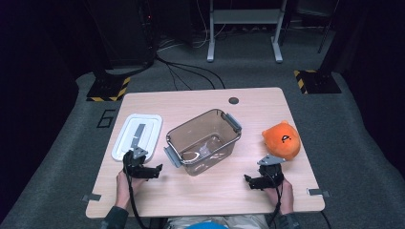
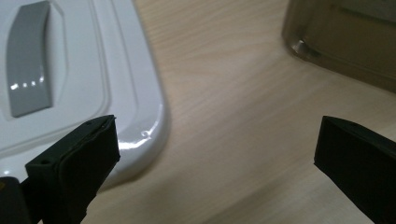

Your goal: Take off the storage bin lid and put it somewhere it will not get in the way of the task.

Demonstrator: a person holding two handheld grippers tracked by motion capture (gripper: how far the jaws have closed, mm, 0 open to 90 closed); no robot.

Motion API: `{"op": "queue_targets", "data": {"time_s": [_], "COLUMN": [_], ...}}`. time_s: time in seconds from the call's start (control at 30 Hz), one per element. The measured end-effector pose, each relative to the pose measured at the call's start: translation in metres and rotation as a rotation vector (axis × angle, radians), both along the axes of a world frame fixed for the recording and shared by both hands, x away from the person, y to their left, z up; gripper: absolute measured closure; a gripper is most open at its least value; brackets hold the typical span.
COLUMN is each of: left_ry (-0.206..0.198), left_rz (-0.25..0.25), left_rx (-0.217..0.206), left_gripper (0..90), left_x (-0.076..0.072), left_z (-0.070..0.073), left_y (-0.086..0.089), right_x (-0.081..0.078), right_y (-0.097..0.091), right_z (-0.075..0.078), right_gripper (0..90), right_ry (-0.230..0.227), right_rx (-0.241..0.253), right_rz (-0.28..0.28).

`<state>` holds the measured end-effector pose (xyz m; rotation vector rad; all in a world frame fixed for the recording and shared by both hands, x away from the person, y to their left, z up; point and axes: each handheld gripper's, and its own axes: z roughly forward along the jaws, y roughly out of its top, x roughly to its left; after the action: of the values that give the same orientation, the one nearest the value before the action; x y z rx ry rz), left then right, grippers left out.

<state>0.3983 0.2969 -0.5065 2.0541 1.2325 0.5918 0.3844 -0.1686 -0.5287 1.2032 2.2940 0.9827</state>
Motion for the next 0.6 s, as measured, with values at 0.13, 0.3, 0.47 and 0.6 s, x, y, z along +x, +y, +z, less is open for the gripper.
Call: {"op": "queue_targets", "data": {"time_s": [0.13, 0.3, 0.47, 0.6], "left_ry": [0.006, 0.017, 0.016, 0.037], "left_rz": [-0.027, -0.041, -0.053, -0.063], "left_rx": [0.021, 0.012, 0.009, -0.010], "left_gripper": [0.0, 0.0, 0.0, 0.0], "left_x": [-0.012, -0.024, -0.028, -0.028], "left_z": [-0.008, -0.019, -0.023, -0.024], "left_y": [-0.009, -0.016, -0.021, -0.022], "right_x": [0.000, 0.000, 0.000, -0.001], "right_y": [0.000, 0.000, 0.000, 0.000], "right_z": [0.000, 0.000, 0.000, 0.000], "right_gripper": [6.6, 6.6, 6.5, 6.3], "right_ry": [0.000, 0.000, 0.002, -0.005], "right_rx": [0.000, 0.000, 0.001, -0.008], "right_rz": [0.001, 0.001, -0.002, 0.001]}}
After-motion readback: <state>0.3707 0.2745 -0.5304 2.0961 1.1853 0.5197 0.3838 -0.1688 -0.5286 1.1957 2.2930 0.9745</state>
